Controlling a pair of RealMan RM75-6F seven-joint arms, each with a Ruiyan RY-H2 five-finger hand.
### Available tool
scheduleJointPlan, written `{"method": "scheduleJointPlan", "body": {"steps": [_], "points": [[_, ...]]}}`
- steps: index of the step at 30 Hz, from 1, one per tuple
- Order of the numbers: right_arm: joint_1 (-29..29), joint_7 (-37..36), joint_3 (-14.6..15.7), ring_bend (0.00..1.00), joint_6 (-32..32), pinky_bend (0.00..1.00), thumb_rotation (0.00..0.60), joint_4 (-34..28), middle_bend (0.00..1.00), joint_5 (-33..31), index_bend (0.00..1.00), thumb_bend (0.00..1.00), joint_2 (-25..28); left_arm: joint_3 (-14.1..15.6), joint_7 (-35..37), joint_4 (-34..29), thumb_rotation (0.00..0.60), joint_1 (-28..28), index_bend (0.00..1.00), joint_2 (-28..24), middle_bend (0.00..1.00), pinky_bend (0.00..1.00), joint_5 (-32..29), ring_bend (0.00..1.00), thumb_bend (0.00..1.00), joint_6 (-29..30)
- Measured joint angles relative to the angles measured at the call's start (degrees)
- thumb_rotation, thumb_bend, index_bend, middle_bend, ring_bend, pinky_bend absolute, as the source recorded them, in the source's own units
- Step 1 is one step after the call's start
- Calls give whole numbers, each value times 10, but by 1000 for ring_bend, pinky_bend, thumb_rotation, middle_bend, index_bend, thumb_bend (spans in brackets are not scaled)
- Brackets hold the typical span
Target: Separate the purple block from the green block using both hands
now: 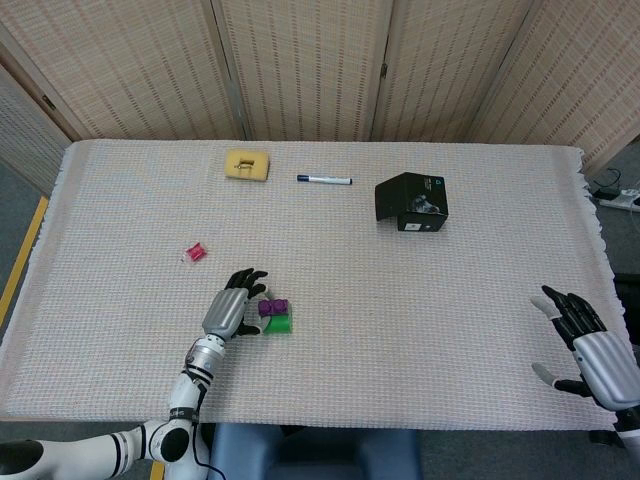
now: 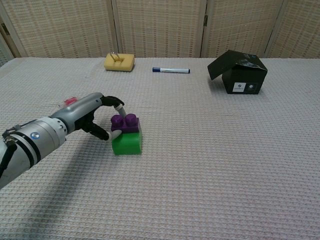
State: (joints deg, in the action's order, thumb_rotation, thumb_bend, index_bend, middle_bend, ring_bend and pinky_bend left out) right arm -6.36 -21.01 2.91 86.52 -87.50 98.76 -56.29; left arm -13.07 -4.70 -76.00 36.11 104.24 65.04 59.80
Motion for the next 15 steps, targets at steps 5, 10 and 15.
{"method": "scheduleJointPlan", "body": {"steps": [5,10,15], "points": [[-23,-40,3,0,-15,0,600,12,0,23,0,303,-11,3,28,-17,600,-23,802,-1,292,0,13,50,547,34],[-75,-121,8,0,-55,0,600,28,0,57,0,304,-25,5,36,-88,600,-45,806,-21,295,0,13,50,547,53],[-140,-172,8,0,-97,0,600,26,0,83,0,302,-38,13,43,-148,600,-69,807,-36,296,0,30,49,553,90]]}}
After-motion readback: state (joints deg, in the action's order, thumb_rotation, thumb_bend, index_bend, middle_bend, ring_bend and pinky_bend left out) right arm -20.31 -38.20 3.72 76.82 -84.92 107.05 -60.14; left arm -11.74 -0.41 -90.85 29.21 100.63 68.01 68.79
